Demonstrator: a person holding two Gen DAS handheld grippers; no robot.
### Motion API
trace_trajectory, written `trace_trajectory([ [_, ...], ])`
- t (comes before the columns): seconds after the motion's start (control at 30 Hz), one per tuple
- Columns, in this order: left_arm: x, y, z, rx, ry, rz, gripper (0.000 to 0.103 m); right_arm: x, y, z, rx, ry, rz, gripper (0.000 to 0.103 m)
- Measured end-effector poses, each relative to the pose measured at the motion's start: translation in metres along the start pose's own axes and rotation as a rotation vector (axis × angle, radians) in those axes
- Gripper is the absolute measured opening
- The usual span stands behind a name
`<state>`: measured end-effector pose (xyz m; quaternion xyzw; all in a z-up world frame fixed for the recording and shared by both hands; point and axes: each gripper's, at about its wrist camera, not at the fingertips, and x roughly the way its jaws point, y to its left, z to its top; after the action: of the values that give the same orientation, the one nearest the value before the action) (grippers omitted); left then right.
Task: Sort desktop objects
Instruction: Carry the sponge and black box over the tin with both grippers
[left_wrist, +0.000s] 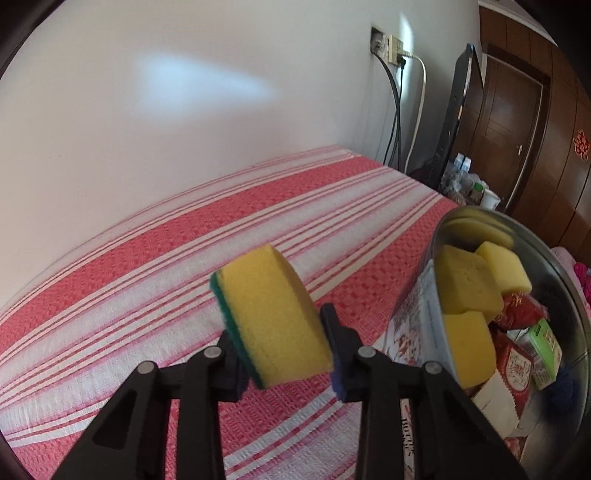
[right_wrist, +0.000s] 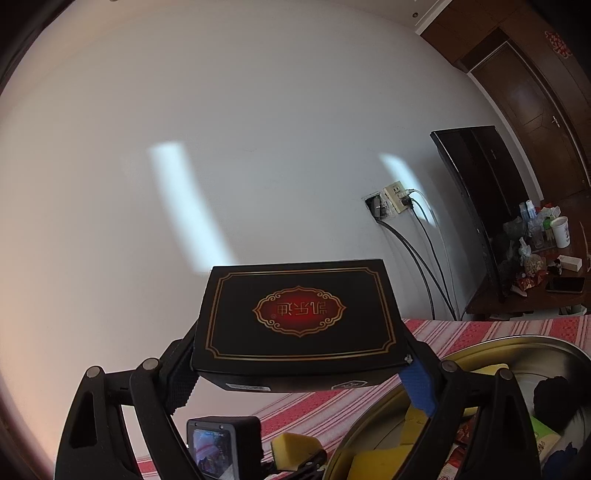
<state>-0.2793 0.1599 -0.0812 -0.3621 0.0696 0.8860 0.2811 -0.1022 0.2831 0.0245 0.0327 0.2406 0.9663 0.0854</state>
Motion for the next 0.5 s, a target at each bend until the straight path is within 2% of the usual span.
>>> trace_trajectory([
  [0.13, -0.023, 0.018, -0.004, -0.107, -0.138, -0.014, 0.033, 0.003, 0.000, 0.001, 0.003, 0.000, -0.016, 0.093],
  [0.23, -0.042, 0.027, -0.011, -0.161, -0.222, 0.025, 0.033, 0.005, -0.002, -0.001, 0.004, 0.001, -0.028, 0.093],
  [0.5, -0.079, 0.024, -0.033, -0.127, -0.351, 0.166, 0.033, 0.014, 0.013, -0.014, -0.093, 0.012, -0.049, 0.093],
])
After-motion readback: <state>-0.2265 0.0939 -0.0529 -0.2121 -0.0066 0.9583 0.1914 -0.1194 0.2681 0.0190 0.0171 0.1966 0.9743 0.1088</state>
